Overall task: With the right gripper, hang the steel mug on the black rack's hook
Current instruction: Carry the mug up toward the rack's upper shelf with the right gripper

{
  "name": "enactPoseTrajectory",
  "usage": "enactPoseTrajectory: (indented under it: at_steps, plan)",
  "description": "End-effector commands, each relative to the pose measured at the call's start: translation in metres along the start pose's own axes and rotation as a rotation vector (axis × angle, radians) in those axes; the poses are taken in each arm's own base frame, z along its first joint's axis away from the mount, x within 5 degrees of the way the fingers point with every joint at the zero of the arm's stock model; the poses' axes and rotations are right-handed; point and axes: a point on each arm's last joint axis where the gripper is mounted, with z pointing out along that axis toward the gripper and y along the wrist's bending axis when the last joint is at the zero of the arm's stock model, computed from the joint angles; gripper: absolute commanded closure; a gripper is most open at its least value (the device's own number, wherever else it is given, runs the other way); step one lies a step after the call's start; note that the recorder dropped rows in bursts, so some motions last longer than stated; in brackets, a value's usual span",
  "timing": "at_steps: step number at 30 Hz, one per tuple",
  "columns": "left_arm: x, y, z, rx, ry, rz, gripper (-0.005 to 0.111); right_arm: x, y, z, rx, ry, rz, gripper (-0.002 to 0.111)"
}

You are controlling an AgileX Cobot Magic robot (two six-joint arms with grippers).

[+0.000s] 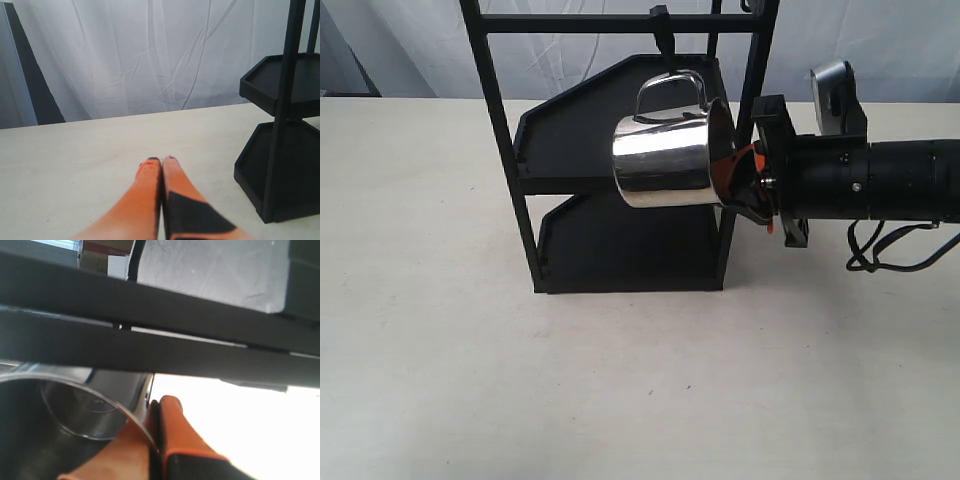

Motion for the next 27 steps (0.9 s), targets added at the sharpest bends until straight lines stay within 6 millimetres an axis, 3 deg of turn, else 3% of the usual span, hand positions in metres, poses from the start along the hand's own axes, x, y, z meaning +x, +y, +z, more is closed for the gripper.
enactPoseTrajectory:
  at_steps: [1,13,21,23,27]
  plan:
    - [-0.001,0.000,0.000,0.004,-0.010,0.000,0.105,-0.005,-0.003,-0.002,0.035,-0.035,0.017,0.109]
    - [-0.001,0.000,0.000,0.004,-0.010,0.000,0.105,-0.009,-0.020,-0.002,0.192,-0.069,0.002,0.109]
    - [-0.001,0.000,0.000,0.004,-0.010,0.000,0.105,-0.010,-0.020,-0.002,0.195,-0.082,0.005,0.109]
    - [-0.001,0.000,0.000,0.004,-0.010,0.000,0.105,-0.010,-0.020,-0.002,0.191,-0.089,0.011,0.106]
    - [-0.001,0.000,0.000,0.004,-0.010,0.000,0.105,-0.011,-0.019,-0.002,0.185,-0.090,0.014,0.083]
